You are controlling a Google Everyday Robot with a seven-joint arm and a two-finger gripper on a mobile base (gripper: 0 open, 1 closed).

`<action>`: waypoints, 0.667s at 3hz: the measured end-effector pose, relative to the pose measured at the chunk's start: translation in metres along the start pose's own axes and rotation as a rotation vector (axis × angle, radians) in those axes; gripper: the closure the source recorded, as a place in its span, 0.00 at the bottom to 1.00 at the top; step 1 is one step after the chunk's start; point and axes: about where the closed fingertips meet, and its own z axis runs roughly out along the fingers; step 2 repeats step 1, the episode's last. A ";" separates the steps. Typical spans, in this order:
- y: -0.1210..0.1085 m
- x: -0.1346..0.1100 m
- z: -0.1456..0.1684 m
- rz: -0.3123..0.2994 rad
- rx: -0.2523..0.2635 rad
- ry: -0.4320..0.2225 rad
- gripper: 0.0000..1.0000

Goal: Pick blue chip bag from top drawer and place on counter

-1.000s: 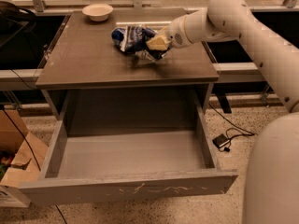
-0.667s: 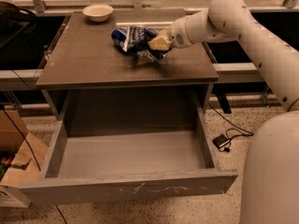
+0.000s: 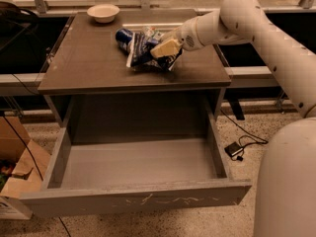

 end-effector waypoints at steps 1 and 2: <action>0.000 0.000 0.000 0.000 0.000 0.000 0.00; 0.000 0.000 0.000 0.000 0.000 0.000 0.00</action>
Offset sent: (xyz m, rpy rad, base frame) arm 0.0000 0.0000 0.0000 0.0000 0.0000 0.0000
